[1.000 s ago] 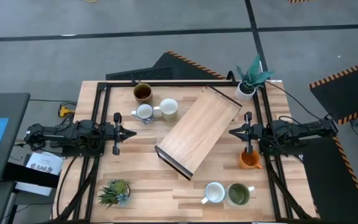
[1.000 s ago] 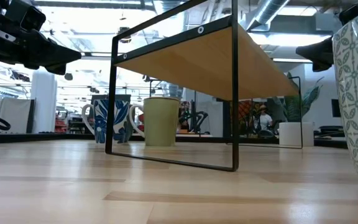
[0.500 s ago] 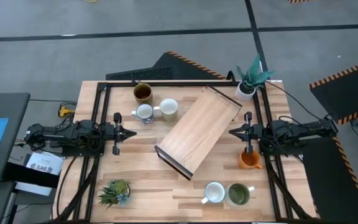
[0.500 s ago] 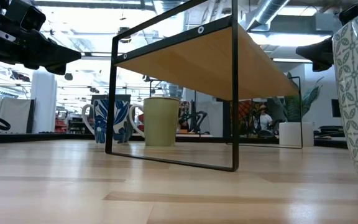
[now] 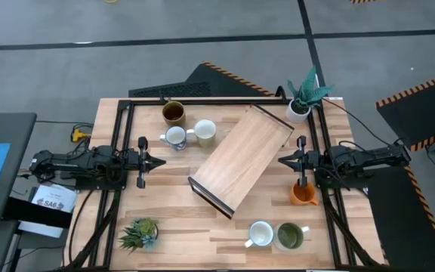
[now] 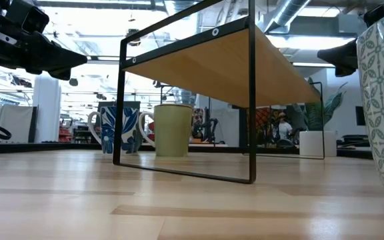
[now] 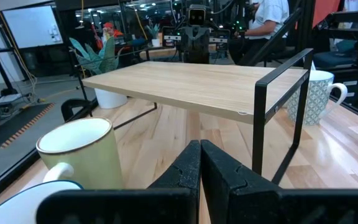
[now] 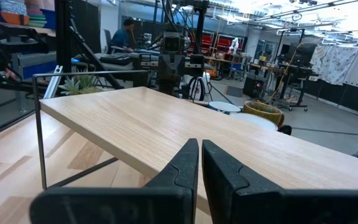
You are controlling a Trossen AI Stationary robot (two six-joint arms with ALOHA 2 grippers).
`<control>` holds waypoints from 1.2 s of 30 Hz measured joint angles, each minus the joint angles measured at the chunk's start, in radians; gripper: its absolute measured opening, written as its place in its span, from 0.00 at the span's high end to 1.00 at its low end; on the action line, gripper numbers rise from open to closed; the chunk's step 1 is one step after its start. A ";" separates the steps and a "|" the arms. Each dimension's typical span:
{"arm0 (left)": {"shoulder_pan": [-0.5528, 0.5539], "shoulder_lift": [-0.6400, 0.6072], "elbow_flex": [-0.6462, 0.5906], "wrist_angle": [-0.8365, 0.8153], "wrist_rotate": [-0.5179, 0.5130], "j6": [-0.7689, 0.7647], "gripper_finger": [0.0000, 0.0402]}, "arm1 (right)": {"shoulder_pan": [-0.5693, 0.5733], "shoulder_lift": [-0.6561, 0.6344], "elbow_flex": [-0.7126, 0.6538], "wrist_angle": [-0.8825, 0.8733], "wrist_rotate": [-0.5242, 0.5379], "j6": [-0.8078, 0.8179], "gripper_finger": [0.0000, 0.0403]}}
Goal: Place coffee mugs
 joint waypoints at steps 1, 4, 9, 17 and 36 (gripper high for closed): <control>0.000 0.000 0.000 0.000 0.000 0.000 1.00 | 0.000 0.000 0.000 0.000 0.000 0.000 0.88; 0.000 0.000 0.000 0.000 0.000 0.000 1.00 | 0.000 0.000 0.000 0.000 0.000 0.003 0.88; 0.000 0.000 0.000 0.000 0.000 0.000 1.00 | 0.000 0.000 0.000 0.000 0.000 0.003 0.88; 0.000 0.000 0.000 0.000 0.000 0.000 1.00 | 0.000 0.000 0.000 0.000 0.000 0.002 0.88; 0.000 0.000 0.000 -0.001 0.000 0.028 1.00 | 0.000 0.000 0.000 0.000 0.000 -0.001 0.88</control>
